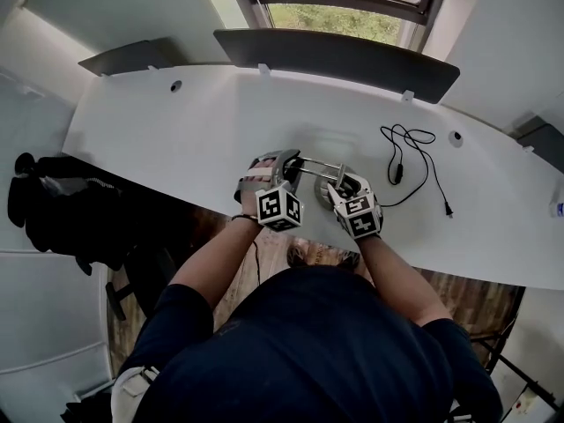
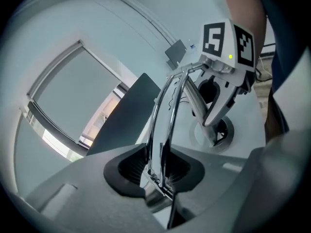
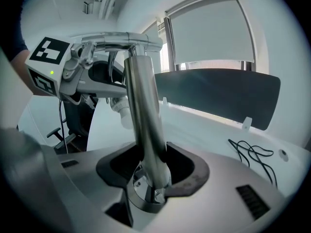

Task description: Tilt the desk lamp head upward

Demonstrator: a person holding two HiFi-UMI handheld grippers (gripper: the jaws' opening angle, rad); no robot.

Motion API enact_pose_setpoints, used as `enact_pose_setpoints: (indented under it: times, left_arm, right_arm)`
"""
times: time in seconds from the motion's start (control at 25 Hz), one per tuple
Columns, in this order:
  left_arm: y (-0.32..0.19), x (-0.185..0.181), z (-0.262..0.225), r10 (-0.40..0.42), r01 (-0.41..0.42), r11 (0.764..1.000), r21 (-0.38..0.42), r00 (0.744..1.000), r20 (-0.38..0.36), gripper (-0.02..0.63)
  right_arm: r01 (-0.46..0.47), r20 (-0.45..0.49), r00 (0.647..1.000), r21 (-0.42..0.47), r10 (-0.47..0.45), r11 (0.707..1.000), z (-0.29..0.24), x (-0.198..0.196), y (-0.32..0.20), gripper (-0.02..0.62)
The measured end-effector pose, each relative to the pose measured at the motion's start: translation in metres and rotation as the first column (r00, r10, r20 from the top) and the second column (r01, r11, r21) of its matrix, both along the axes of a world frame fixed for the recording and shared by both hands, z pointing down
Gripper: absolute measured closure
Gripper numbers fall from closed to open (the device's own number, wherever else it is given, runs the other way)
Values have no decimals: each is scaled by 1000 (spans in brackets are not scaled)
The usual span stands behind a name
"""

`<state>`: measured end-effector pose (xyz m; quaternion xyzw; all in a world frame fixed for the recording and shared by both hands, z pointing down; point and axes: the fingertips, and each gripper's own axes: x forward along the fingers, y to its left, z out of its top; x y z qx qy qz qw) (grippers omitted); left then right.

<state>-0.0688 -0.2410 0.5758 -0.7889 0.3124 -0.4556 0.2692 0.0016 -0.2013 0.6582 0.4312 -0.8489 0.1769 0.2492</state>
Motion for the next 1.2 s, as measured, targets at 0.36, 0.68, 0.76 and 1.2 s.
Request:
enact_pose_setpoints:
  times: [0.36, 0.68, 0.76, 1.2]
  left_arm:
    - [-1, -1, -42, 39, -61, 988, 142, 987, 154, 517]
    - [4, 5, -63, 72, -123, 975, 183, 962, 263, 515]
    - [5, 7, -68, 76, -144, 969, 199, 947, 312, 515]
    - [10, 16, -86, 67, -166, 971, 173, 882, 467, 509]
  right_arm:
    - [0, -6, 1000, 1, 0, 1000, -1, 0, -2, 422]
    - [12, -20, 1000, 12, -12, 1000, -3, -2, -3, 422]
    - [19, -26, 999, 8, -19, 1000, -4, -2, -2, 423]
    - [10, -36, 999, 29, -9, 1000, 0, -1, -3, 423]
